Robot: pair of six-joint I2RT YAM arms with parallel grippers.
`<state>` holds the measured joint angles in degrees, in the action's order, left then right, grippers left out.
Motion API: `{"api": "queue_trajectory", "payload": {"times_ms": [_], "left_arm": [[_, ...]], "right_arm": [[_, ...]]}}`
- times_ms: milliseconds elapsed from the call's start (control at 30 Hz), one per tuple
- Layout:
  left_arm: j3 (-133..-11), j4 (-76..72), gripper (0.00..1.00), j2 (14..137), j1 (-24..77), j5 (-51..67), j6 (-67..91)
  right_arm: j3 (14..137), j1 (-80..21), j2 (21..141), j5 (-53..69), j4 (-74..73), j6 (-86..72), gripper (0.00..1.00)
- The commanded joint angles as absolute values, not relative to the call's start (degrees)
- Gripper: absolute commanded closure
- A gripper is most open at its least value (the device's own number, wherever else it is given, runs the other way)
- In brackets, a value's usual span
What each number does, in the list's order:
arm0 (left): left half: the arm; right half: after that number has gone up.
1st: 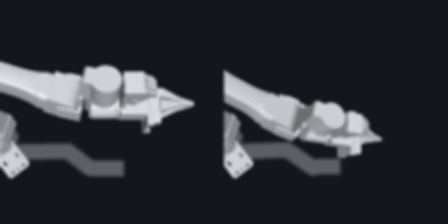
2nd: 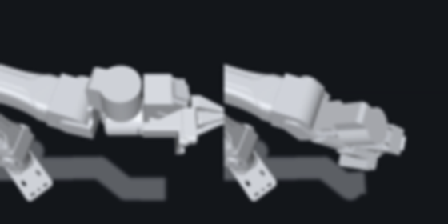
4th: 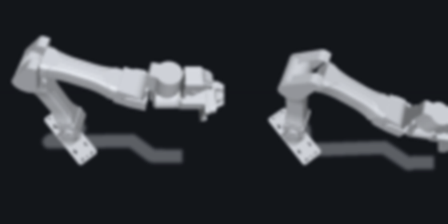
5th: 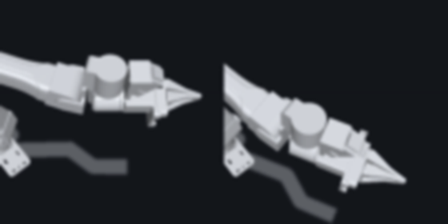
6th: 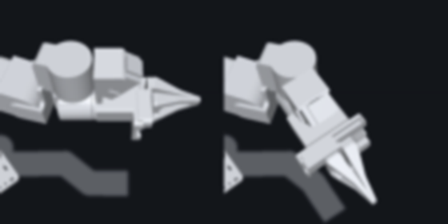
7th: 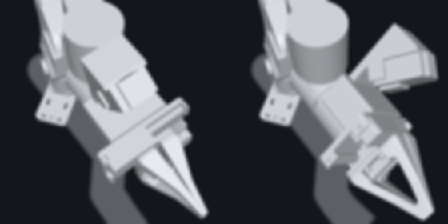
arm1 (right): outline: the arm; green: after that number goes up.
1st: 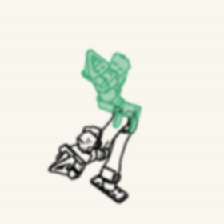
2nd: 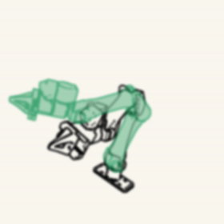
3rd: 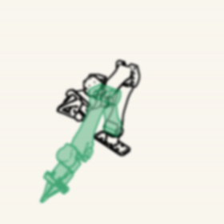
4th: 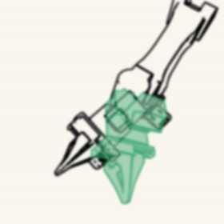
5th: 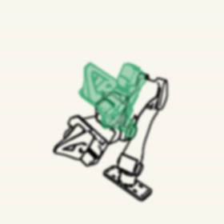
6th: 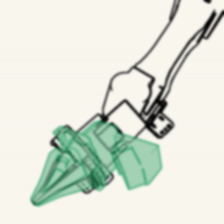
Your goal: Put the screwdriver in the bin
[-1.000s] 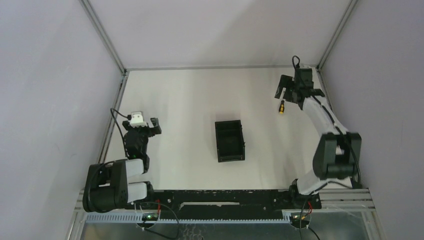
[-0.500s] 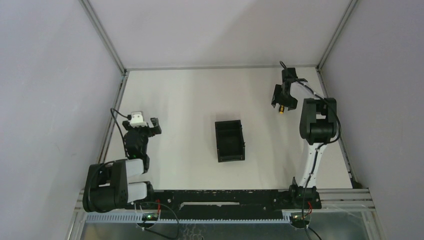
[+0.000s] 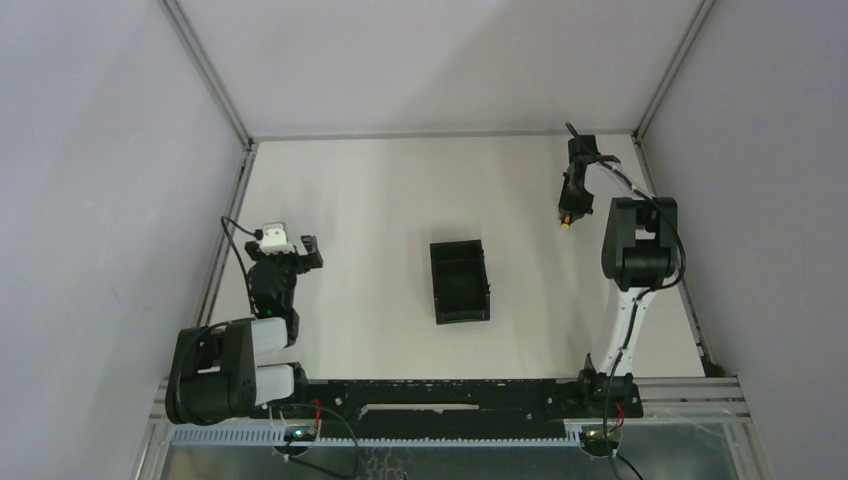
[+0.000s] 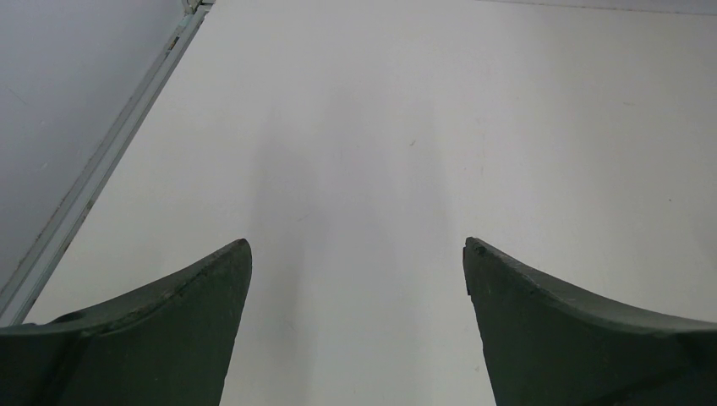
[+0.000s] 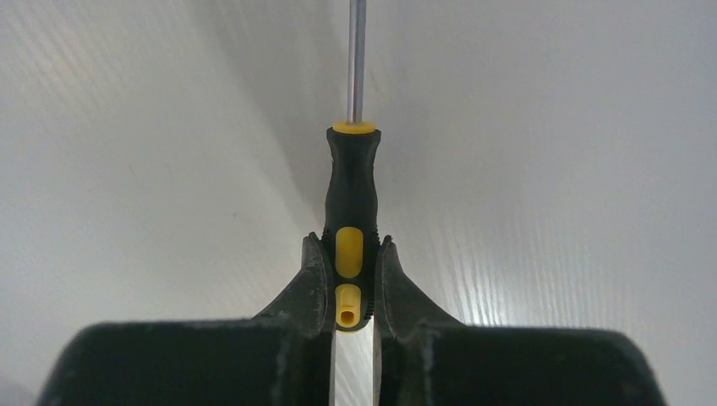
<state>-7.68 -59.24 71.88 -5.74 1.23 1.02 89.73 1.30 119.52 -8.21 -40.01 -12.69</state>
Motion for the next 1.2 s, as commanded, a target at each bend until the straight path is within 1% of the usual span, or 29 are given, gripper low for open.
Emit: {"api": "queue_trajectory", "payload": {"times_ms": [0, 100, 267, 333, 367, 400, 567, 733, 867, 967, 1167], "left_arm": [[-10.24, -60.91, 0.00, 71.26, -5.61, 0.74, 0.09], [-10.23, -60.89, 0.00, 71.27, -5.54, 0.78, 0.09], [-10.21, -60.91, 0.00, 71.28, -5.56, 0.72, 0.09], [-10.22, -60.91, 0.00, 71.28, -5.55, 0.74, 0.09], [-10.25, -60.91, 0.00, 71.28, -5.56, 0.75, 0.09], [-10.23, -60.86, 0.00, 71.28, -5.61, 0.73, 0.09], [-10.26, -60.89, 0.00, 71.23, -5.52, 0.78, 0.09], [-10.24, -60.91, 0.00, 71.27, -5.54, 0.74, 0.09], [-10.28, -60.91, 0.00, 71.27, -5.59, 0.73, 0.09], [-10.24, -60.91, 0.00, 71.27, -5.61, 0.74, 0.09], [-10.23, -60.91, 0.00, 71.27, -5.59, 0.78, 0.09]], "right_arm": [[90.10, 0.74, 109.43, -9.55, -42.58, -9.88, 1.00], [88.56, -0.57, 104.52, -9.39, -44.44, -8.81, 1.00], [82.86, -5.94, 94.68, -7.31, -46.42, -9.15, 1.00], [80.39, -9.14, 90.94, -7.07, -46.85, -8.69, 1.00], [78.83, -14.32, 87.79, -6.84, -47.96, -8.43, 1.00], [78.40, -16.70, 86.62, -6.96, -48.64, -8.36, 1.00], [77.56, -31.17, 84.33, -7.89, -49.46, -8.94, 1.00], [74.78, -40.54, 83.71, -6.90, -45.45, -6.91, 1.00], [71.73, -44.96, 84.47, -6.77, -42.87, -5.83, 0.99], [69.43, -47.15, 84.69, -8.48, -41.83, -8.26, 0.98], [62.42, -51.10, 81.45, -9.73, -37.23, -10.12, 0.98]]}}
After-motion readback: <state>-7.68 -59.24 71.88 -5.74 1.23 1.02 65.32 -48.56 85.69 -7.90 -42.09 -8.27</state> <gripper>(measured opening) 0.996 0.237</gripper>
